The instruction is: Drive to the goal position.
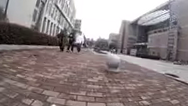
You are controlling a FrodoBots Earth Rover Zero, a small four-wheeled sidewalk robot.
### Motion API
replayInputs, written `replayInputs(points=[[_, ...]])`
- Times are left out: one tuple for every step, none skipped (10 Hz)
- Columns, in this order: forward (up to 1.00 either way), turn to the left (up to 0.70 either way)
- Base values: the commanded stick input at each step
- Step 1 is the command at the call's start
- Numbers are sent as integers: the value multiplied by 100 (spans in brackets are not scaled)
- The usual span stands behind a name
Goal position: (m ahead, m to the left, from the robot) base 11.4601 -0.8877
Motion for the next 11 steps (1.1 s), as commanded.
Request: replayInputs(points=[[70, 0], [70, 0], [70, 0], [70, 0], [70, 0], [70, 0], [70, 0], [70, 3], [70, 7], [70, 12], [70, 14]])
